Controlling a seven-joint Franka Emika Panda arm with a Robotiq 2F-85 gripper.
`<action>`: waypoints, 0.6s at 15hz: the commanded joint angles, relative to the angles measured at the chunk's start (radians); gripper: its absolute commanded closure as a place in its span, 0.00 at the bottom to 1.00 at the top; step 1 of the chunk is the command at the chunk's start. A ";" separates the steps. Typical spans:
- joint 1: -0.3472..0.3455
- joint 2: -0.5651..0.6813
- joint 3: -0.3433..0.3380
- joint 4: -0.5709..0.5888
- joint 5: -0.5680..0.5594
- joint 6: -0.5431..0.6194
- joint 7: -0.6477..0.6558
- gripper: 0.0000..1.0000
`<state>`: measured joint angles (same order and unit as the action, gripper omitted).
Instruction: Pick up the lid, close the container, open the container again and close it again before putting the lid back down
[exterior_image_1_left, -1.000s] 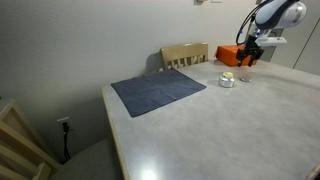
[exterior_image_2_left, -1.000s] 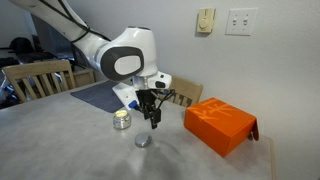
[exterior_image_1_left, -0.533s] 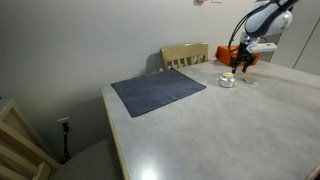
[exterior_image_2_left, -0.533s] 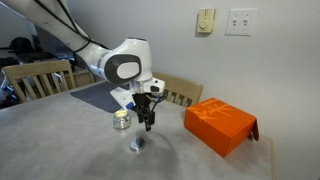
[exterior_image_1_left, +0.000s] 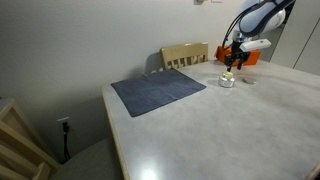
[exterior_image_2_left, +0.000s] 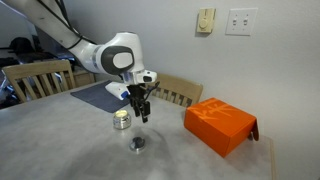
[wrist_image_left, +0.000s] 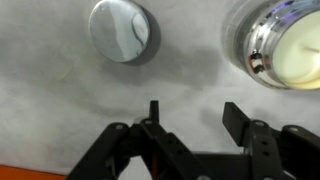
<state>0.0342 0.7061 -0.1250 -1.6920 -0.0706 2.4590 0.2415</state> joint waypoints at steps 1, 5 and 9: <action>0.065 -0.115 -0.045 -0.109 -0.067 -0.014 0.062 0.57; 0.098 -0.241 -0.028 -0.229 -0.111 -0.032 0.067 0.29; 0.075 -0.234 0.020 -0.209 -0.075 -0.039 0.028 0.24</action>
<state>0.1197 0.4718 -0.1158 -1.9033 -0.1377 2.4225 0.2643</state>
